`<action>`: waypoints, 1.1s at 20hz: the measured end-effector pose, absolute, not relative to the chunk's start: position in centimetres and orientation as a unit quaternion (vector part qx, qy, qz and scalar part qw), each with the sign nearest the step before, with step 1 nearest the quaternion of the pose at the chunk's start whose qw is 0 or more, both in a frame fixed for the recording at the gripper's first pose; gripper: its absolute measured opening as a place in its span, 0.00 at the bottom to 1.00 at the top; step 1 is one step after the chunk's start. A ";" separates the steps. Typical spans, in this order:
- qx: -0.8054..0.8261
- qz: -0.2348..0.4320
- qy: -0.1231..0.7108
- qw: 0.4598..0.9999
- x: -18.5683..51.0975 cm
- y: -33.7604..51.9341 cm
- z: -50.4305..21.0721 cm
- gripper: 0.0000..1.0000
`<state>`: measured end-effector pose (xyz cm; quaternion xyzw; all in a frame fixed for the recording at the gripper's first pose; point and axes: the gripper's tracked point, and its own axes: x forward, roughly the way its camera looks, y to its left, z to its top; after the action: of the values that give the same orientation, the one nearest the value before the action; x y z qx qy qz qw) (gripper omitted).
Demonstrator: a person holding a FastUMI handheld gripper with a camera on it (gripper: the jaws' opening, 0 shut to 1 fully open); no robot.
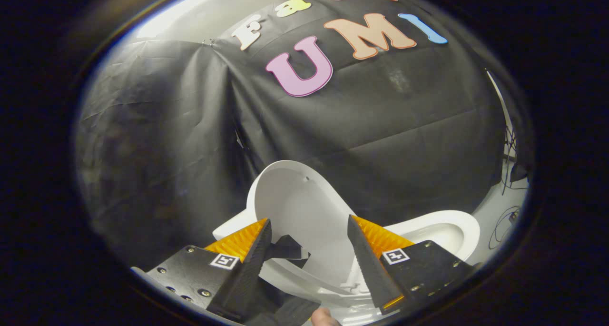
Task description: Open the toilet lid.
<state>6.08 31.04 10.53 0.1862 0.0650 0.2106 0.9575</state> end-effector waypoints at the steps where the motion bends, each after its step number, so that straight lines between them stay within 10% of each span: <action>1: 0.182 0.211 0.064 0.958 6.1 31.0 10.5 0.94; 22: 0.108 0.166 0.028 0.980 5.3 21.0 13.3 0.94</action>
<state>5.29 21.02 13.29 0.1075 0.0281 0.1664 0.9798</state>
